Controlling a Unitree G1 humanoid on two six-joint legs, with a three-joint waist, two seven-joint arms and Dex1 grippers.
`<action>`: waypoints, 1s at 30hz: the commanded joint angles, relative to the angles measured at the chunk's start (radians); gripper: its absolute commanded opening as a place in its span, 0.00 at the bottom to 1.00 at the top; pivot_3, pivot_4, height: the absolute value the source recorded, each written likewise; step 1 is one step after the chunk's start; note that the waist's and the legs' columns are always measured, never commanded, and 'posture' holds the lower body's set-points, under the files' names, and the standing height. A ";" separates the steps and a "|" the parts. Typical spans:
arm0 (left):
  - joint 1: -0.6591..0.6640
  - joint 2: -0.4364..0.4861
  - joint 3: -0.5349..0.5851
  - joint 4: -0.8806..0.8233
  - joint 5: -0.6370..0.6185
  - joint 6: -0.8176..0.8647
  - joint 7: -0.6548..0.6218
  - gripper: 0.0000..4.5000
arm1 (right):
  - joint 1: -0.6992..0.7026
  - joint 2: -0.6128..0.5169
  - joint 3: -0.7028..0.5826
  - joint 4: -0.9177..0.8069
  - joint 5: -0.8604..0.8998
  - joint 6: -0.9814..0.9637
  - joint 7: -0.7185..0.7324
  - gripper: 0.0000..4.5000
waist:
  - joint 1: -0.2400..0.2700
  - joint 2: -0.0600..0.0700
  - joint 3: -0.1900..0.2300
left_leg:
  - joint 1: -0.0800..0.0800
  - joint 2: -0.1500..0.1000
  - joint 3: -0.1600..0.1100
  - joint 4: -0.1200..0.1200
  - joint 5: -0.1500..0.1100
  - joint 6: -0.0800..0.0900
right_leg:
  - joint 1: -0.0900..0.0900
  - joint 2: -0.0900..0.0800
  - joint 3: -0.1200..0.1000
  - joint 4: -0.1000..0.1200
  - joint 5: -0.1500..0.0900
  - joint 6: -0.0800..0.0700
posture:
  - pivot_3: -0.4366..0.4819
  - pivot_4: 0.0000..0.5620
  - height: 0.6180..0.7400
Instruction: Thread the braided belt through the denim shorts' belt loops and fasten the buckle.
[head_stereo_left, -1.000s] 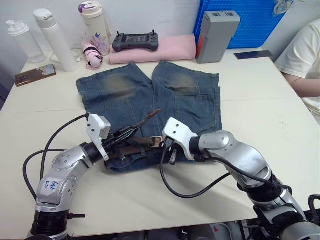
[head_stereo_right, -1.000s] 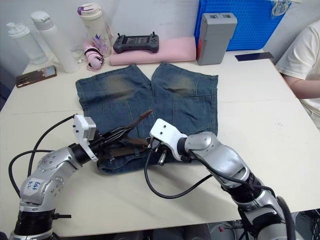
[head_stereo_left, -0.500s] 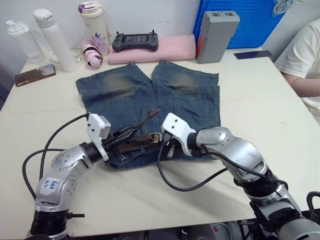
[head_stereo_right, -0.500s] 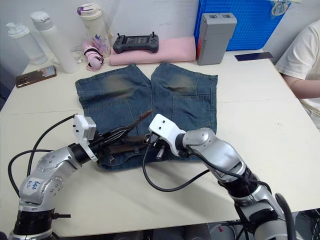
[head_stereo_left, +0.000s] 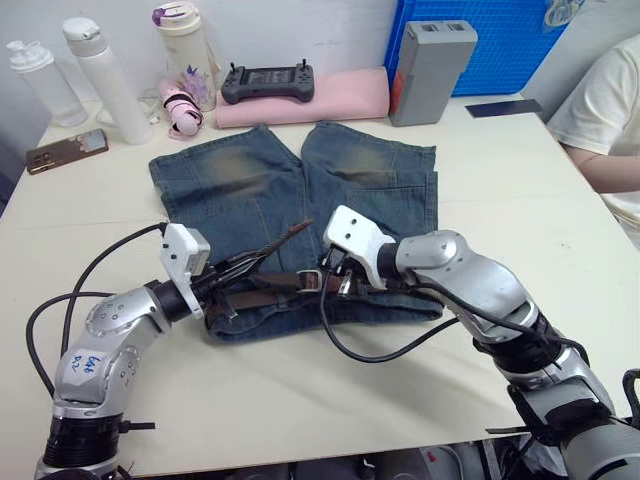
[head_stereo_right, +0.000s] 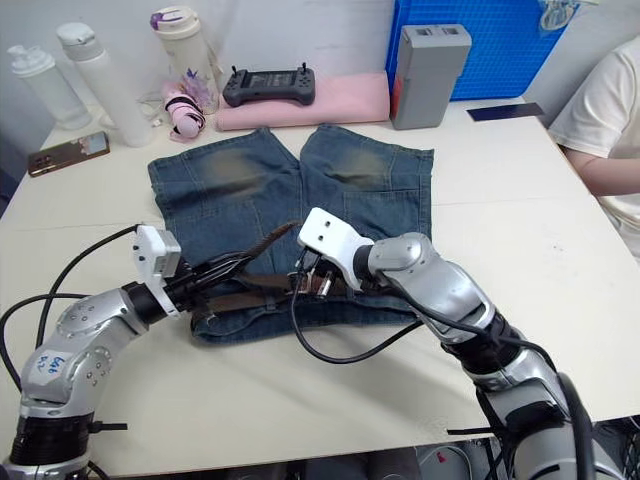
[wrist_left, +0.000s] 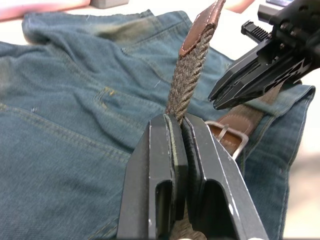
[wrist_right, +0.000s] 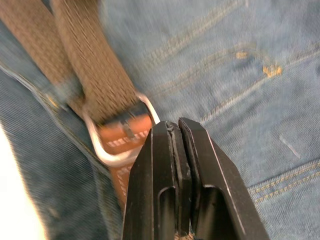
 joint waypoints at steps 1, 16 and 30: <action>-0.023 0.025 0.040 0.003 -0.018 -0.020 -0.022 0.00 | 0.027 0.014 0.026 -0.016 -0.022 -0.031 -0.007 0.06 | 0.000 0.000 0.000 | 0.000 0.000 0.000 0.000 0.000 0.000 | 0.000 0.000 0.000 0.000 0.000 0.000 | 0.48 0.27 0.71; -0.062 0.041 0.026 0.051 -0.011 -0.012 -0.060 0.00 | 0.063 0.011 0.010 -0.125 -0.001 0.067 -0.010 0.06 | 0.001 0.000 0.000 | 0.000 0.000 0.000 0.000 0.000 0.000 | 0.000 0.000 0.000 0.000 0.000 0.000 | 0.48 0.27 0.71; -0.070 0.026 0.014 0.055 -0.004 -0.022 -0.053 0.00 | 0.039 0.082 0.022 -0.138 0.057 0.087 0.021 0.06 | 0.001 0.000 0.000 | 0.000 0.000 0.000 0.000 0.000 0.000 | 0.000 0.000 0.000 0.000 0.000 0.000 | 0.48 0.27 0.71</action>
